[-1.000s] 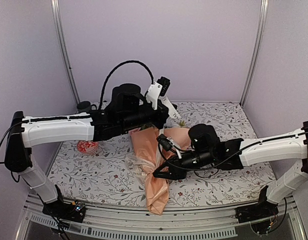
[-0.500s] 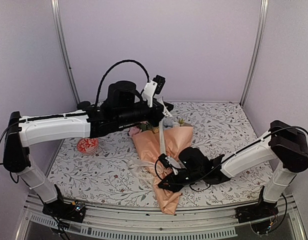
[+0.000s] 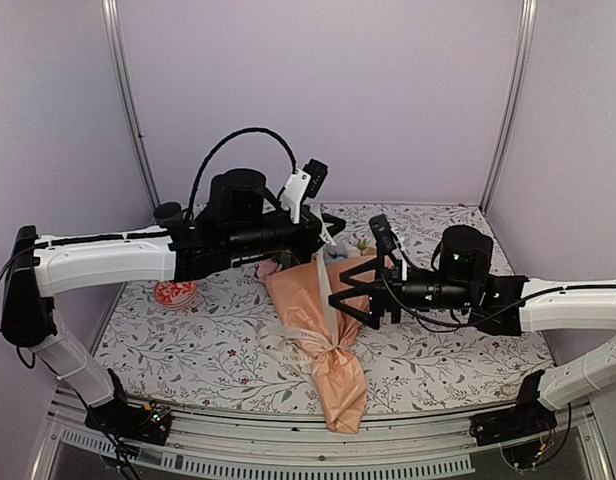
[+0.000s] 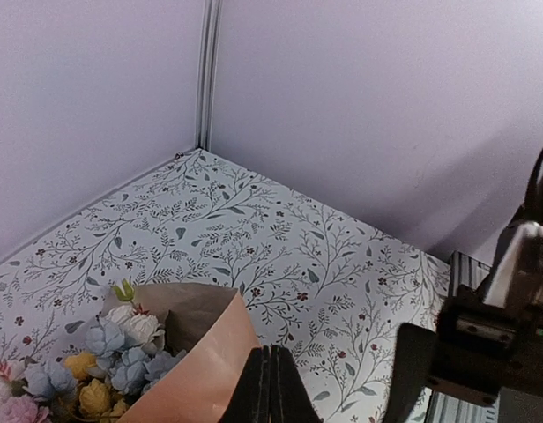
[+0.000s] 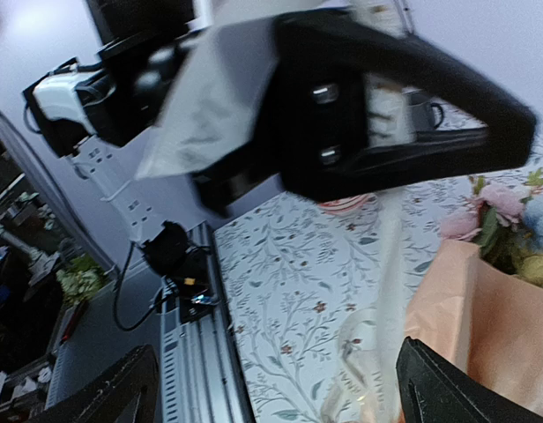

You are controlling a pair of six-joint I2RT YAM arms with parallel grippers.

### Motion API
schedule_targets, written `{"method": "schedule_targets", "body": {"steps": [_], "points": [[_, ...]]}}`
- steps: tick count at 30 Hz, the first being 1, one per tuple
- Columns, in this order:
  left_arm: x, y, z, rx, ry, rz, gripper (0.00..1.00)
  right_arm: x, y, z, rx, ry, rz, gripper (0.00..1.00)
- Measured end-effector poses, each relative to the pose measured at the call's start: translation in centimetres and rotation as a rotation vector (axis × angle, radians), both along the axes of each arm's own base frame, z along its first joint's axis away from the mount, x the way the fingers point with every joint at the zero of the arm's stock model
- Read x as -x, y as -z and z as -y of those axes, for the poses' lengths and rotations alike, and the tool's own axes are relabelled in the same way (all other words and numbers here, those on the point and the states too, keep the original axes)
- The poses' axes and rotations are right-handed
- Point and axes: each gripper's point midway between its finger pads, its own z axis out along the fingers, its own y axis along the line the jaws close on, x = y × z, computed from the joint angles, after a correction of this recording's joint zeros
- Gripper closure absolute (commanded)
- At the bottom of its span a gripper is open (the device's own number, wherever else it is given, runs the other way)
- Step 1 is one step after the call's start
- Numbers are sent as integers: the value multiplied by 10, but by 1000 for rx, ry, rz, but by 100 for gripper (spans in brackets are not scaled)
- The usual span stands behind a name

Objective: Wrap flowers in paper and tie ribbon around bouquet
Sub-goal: Tie the ribbon around the folded bouquet.

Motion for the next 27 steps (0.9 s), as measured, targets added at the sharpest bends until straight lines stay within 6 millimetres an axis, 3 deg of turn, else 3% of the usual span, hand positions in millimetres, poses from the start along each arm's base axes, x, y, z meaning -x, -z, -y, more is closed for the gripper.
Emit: {"method": "schedule_targets", "body": {"steps": [5, 8, 9, 12, 13, 14, 16, 17, 18, 20, 22, 24, 27], "points": [[2, -2, 1, 9, 16, -3, 100, -57, 12, 2, 55, 150, -2, 3], [3, -3, 2, 16, 25, -6, 100, -73, 24, -12, 95, 157, -6, 18], [4, -3, 2, 18, 27, -7, 100, -77, 28, -17, 106, 156, -7, 30], [4, -4, 2, 21, 25, -12, 100, -85, 37, -30, 128, 141, -4, 94], [3, -1, 1, 18, 22, -18, 100, -86, 37, -32, 128, 136, -8, 100], [2, 0, -1, 17, 18, -20, 90, -87, 36, -35, 125, 127, -9, 100], [1, 0, -2, 11, 17, -16, 47, -90, 35, -38, 120, 117, -13, 100], [2, 0, -3, 2, 22, -8, 37, -91, 35, -36, 115, 116, -21, 100], [3, 0, -6, -5, 13, -4, 33, -93, 34, -35, 112, 116, -23, 100], [6, 0, -18, -26, 1, 21, 33, -94, 32, -32, 100, 106, -46, 100], [27, -4, -26, -43, 26, 66, 40, -100, 32, -27, 94, 114, -71, 100], [69, -7, -28, -61, 89, 133, 47, -107, 31, -22, 85, 120, -95, 100], [140, 1, -19, -83, 233, 202, 50, -111, 26, -23, 68, 112, -119, 100]]}}
